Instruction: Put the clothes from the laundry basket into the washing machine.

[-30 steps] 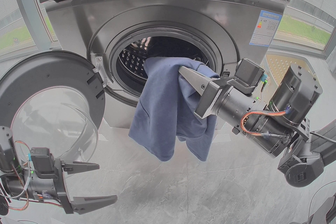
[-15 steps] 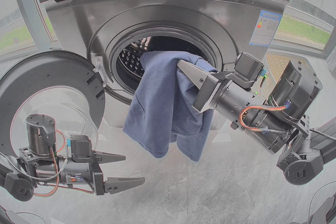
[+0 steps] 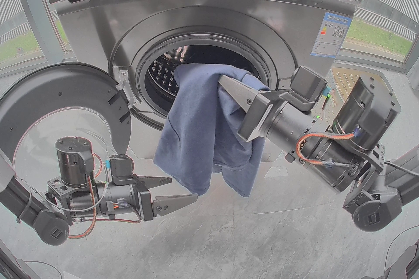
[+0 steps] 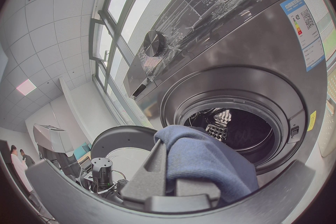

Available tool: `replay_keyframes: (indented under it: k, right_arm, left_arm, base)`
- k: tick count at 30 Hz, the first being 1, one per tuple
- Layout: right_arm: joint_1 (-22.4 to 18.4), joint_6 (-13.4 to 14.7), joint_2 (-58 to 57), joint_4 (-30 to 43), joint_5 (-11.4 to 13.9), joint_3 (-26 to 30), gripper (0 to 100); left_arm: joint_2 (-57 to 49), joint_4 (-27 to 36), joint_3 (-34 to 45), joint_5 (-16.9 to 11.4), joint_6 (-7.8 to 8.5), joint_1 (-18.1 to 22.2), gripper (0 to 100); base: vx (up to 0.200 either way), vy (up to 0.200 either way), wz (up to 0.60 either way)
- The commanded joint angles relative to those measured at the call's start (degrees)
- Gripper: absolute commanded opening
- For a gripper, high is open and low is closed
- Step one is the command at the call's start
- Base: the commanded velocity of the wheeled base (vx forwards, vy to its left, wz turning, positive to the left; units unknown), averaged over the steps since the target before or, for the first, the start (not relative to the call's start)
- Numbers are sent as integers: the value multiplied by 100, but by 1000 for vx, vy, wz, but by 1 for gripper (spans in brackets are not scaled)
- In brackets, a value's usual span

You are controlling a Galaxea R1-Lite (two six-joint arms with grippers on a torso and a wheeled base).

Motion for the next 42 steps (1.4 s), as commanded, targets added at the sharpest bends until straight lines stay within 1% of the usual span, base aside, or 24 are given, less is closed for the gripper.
replay_keyframes:
  k: [1,4,7,10,15,17,21,22,26,32,33,36,42]
  right_arm:
    - [8,-6,5,-4,-7,-1,0]
    - [8,-6,5,-13,2,8,0]
    - [-1,-6,49,-39,2,-1,0]
    - [8,-6,66,-39,-7,8,0]
    - [8,-14,75,-57,-7,17,0]
    - [8,-14,75,-57,2,43,0]
    - [8,-14,84,-57,-7,43,0]
    - [8,-14,84,-57,-7,43,0]
    - [8,-14,84,-57,2,52,0]
    - [8,-14,146,-66,-7,34,0]
    - [8,-14,154,-66,-7,34,0]
    - [8,-14,190,-66,-7,43,0]
    - [-1,-14,216,-66,-7,61,0]
  left_arm:
    - [373,-211,17,67,-142,-8,100]
    - [416,-220,35,102,-142,-26,100]
    - [478,-229,70,102,-142,-131,100]
    - [601,-273,-35,102,-124,-131,100]
    - [742,-466,-281,392,-186,-140,100]
    - [786,-633,-325,454,-256,-140,100]
    - [786,-1090,-325,472,-564,-149,100]
    - [777,-1222,-308,480,-616,-140,100]
    - [733,-1661,-202,559,-678,-140,100]
    - [794,-2136,-44,665,-678,-140,100]
    - [803,-2189,-35,683,-678,-149,0]
    - [812,-2303,-35,753,-678,-175,0]
    - [803,-2619,140,753,-660,-202,0]
  base:
    - [0,0,0]
    - [0,0,0]
    - [0,0,0]
    - [0,0,0]
    - [0,0,0]
    - [0,0,0]
    - [0,0,0]
    - [0,0,0]
    - [0,0,0]
    - [0,0,0]
    - [0,0,0]
    - [0,0,0]
    - [0,0,0]
